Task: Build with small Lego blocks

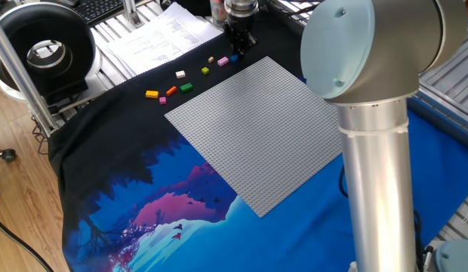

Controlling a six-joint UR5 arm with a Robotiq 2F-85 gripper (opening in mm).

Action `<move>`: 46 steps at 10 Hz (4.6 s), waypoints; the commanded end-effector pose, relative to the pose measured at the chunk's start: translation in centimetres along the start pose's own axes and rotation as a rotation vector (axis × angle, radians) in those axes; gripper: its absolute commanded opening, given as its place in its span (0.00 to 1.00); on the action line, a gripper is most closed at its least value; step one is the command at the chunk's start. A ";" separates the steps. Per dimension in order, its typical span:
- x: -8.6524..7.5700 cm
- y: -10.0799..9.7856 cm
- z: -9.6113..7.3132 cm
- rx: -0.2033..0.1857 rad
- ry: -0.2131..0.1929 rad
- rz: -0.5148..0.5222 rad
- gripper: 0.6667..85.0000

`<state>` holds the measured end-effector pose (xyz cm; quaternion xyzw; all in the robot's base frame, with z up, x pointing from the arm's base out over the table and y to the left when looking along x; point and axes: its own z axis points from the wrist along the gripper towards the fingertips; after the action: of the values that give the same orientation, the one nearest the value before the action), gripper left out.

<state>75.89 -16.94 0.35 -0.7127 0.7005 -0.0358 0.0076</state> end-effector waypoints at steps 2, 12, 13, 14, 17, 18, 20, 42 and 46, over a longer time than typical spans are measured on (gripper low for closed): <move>-0.1 0.5 -0.7 -0.004 -0.013 0.033 0.20; -0.4 3.6 -2.1 -0.031 -0.040 0.085 0.23; -0.7 3.9 -2.1 -0.026 -0.040 0.096 0.23; -1.0 4.1 -2.0 -0.026 -0.050 0.102 0.23; -1.2 5.1 -1.4 -0.025 -0.053 0.116 0.24; -1.2 5.5 -0.9 -0.021 -0.059 0.124 0.24; -0.9 6.0 -0.3 -0.016 -0.058 0.127 0.24; 0.7 10.3 -2.7 -0.061 -0.022 0.113 0.26; 0.6 9.5 -1.4 -0.015 -0.030 0.106 0.27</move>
<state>65.86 -17.72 1.49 -0.6763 0.7365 -0.0139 0.0017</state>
